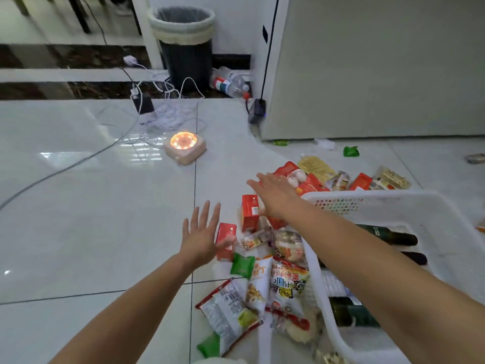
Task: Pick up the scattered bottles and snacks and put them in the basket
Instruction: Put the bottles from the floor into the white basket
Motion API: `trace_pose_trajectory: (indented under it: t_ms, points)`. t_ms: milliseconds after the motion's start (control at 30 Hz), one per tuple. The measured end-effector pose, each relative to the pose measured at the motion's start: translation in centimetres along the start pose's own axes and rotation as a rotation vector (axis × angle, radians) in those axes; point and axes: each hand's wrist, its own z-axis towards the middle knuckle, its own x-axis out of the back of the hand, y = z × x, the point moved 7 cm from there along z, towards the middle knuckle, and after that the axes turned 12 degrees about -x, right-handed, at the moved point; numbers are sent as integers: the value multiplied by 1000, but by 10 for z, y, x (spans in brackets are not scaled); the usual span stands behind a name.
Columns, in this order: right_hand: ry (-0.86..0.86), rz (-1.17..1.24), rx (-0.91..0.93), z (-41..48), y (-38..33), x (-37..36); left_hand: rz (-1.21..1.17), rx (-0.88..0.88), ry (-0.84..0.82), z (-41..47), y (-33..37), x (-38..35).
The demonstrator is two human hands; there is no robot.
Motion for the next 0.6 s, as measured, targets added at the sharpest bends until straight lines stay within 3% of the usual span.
trace_pose_trajectory:
  t_ms: [100,267,600]
  points:
    - [-118,-31,-59,7,6,-24,-40,-84,-112,-4,13,-21]
    - [-247,-57,-111,2,22,-51,39,-102,-99,-2,14,-21]
    - [-215,15,-142,10,28,-48,-12,-82,-49,8,12,-17]
